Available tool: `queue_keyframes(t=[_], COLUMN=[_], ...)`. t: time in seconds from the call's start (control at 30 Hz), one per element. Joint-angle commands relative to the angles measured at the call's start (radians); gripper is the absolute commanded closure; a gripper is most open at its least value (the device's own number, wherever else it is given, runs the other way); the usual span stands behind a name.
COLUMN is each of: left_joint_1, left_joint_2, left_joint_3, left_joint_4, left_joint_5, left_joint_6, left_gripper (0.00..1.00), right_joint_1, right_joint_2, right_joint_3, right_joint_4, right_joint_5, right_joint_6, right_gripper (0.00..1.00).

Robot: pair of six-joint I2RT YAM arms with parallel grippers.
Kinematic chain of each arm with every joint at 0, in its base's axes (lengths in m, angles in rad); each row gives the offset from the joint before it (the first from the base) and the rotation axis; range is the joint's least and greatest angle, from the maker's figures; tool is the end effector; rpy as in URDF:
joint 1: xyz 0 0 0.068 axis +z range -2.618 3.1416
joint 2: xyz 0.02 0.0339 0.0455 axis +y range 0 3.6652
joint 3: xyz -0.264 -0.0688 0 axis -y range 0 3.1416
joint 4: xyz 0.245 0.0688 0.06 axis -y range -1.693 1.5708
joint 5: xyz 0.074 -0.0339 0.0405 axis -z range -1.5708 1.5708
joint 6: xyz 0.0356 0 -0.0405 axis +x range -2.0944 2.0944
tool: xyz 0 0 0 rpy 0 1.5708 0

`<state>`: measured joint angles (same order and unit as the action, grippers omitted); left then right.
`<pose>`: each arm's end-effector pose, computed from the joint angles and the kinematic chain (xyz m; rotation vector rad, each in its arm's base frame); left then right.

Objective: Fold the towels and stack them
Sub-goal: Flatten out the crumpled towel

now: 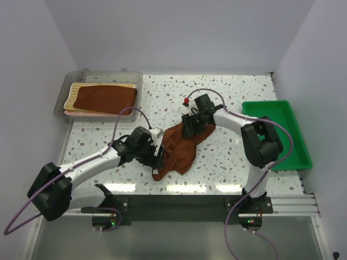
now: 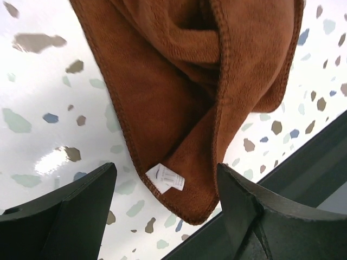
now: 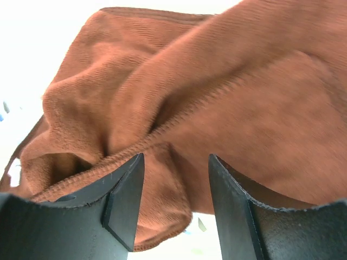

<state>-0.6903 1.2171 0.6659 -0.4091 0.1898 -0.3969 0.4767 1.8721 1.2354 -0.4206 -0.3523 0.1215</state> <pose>0.1740 -0.1524 0.1947 0.4644 2.6010 -0.6456 0.3354 0.1870 0.1746 -0.5962 2.6136 0.6626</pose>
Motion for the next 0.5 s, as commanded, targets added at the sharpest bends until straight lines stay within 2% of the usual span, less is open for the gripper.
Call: queue_keyframes(t=[0.0, 0.17, 0.27, 0.37, 0.43, 0.47], left_joint_1=[-0.014, -0.026, -0.029, -0.034, -0.034, -0.034], left_joint_2=[-0.013, -0.008, 0.018, 0.065, 0.088, 0.099], left_joint_3=[-0.031, -0.042, -0.029, 0.007, 0.029, 0.052], left_joint_4=[0.038, 0.058, 0.073, 0.081, 0.081, 0.073], left_joint_5=[0.054, 0.051, 0.050, 0.051, 0.045, 0.040], left_joint_6=[0.040, 0.029, 0.020, 0.009, 0.006, 0.003], left_gripper=[0.20, 0.21, 0.21, 0.25, 0.27, 0.27], right_joint_1=[0.002, 0.000, 0.002, 0.000, 0.000, 0.000], right_joint_2=[0.030, 0.058, 0.061, 0.048, 0.048, 0.047], right_joint_3=[0.052, 0.072, 0.073, 0.075, 0.087, 0.091], right_joint_4=[0.014, -0.047, -0.063, -0.073, -0.087, -0.092], right_joint_5=[-0.142, -0.169, -0.177, -0.183, -0.189, -0.188], right_joint_6=[-0.052, -0.086, -0.094, -0.097, -0.103, -0.103], right_gripper=[0.46, 0.49, 0.54, 0.73, 0.81, 0.89])
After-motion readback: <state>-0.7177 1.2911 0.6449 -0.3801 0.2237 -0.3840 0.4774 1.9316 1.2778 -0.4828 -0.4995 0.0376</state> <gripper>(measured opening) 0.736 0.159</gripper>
